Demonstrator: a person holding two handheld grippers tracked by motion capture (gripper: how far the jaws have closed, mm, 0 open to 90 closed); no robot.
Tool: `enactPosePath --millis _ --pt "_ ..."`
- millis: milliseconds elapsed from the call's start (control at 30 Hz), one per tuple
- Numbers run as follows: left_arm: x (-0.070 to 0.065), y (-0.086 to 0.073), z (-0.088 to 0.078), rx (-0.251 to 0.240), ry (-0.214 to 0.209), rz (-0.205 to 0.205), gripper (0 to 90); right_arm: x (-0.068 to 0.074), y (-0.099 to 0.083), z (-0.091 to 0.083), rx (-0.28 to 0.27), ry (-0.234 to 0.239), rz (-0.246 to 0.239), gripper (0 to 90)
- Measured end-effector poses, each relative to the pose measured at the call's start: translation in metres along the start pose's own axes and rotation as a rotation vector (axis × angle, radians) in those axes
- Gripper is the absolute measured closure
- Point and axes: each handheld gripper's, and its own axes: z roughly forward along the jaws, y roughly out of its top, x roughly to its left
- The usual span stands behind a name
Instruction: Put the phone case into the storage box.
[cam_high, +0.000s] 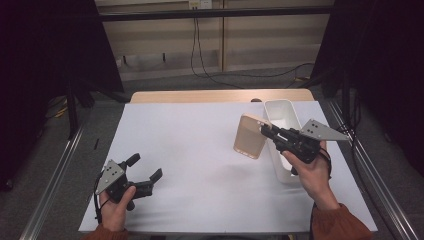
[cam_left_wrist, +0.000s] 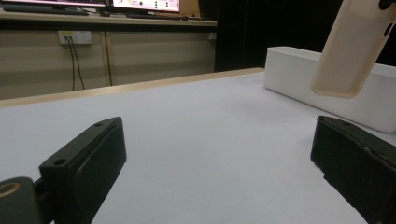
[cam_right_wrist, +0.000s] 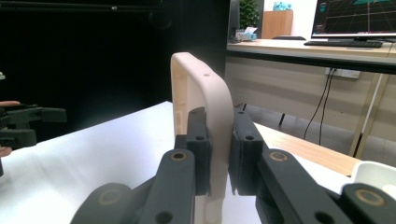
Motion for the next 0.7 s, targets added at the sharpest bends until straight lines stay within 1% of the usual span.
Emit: enactPosePath --millis 33,100,200,267,367,433,467,533,700 --pt "-0.001 0.0 0.0 -0.001 0.004 0.007 3.5 -0.001 0.001 0.0 -0.002 -0.002 -0.003 80.4" --pt "-0.001 0.0 -0.001 0.005 -0.002 0.014 3.4 -0.003 0.005 -0.001 -0.001 -0.008 -0.005 80.5" --pt "-0.002 0.0 0.0 0.003 -0.003 0.005 3.4 -0.005 0.009 -0.001 -0.003 -0.013 -0.008 80.4" --pt "-0.001 0.0 0.0 0.009 0.0 0.013 3.4 -0.008 0.012 -0.001 -0.004 -0.018 -0.007 80.4" --pt "-0.001 0.0 0.0 0.005 -0.001 -0.001 3.9 -0.009 0.015 -0.001 -0.006 -0.019 -0.007 80.5" --pt "-0.001 0.0 0.0 0.005 0.006 0.004 3.9 -0.01 0.019 -0.001 -0.007 -0.017 -0.015 80.5" --pt "-0.001 0.0 0.0 0.003 0.003 -0.002 3.9 -0.011 0.021 -0.002 -0.008 -0.018 -0.021 80.5" --pt "-0.001 0.0 0.0 0.004 0.0 0.003 3.9 -0.013 0.025 -0.002 -0.013 -0.02 -0.022 80.5" --pt "-0.001 0.0 0.0 0.001 -0.002 -0.003 3.9 -0.017 0.035 -0.005 -0.02 -0.029 -0.039 80.5"
